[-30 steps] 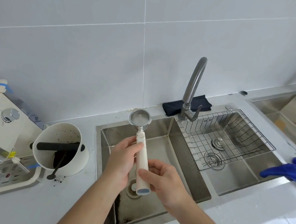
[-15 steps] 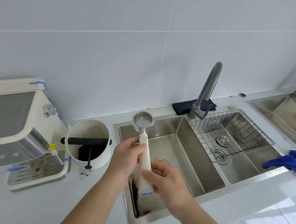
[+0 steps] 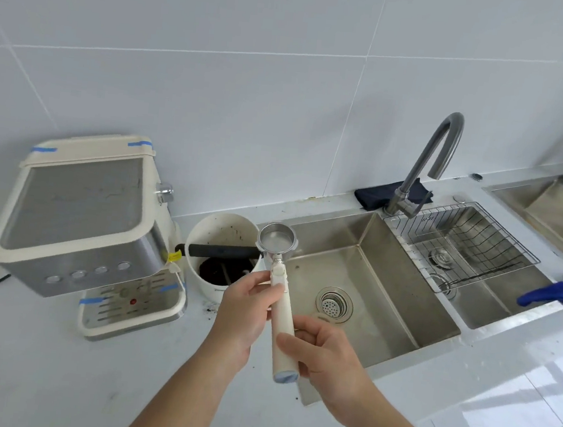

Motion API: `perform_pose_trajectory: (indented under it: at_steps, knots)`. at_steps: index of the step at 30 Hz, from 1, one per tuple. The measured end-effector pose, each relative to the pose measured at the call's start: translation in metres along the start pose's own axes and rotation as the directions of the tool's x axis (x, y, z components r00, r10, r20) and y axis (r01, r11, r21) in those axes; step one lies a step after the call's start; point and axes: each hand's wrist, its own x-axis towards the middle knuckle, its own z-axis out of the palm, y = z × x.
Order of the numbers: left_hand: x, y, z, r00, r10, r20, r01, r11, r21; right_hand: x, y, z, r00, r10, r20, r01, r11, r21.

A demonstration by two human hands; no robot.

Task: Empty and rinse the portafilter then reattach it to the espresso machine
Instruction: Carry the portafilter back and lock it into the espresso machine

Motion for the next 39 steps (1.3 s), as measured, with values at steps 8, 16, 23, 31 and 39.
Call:
perform_pose_trajectory:
  at_steps: [8, 16, 23, 31, 39]
  knots:
    - [-0.021, -0.014, -0.056, 0.999, -0.030, -0.045, 0.031, 0.999, 0.016, -0.007, 0.028, 0.046, 0.997, 0.067, 0.046, -0.067, 0.998, -0.002]
    - [-0.041, -0.027, -0.113, 0.990, -0.051, -0.131, 0.062, 0.995, 0.080, -0.004, 0.052, 0.081, 0.962, 0.208, 0.175, -0.202, 0.978, -0.050]
    - [-0.050, -0.036, -0.153, 0.970, -0.106, -0.218, 0.140, 0.980, 0.145, 0.007, 0.059, 0.107, 0.882, 0.356, 0.309, -0.305, 0.931, -0.200]
    - [-0.062, -0.044, -0.190, 0.961, -0.149, -0.234, 0.206, 0.948, 0.244, 0.024, 0.062, 0.136, 0.764, 0.491, 0.418, -0.337, 0.856, -0.391]
    - [-0.074, -0.006, -0.241, 0.982, 0.042, -0.183, 0.068, 0.828, 0.556, 0.046, 0.069, 0.161, 0.754, 0.506, 0.418, -0.349, 0.848, -0.399]
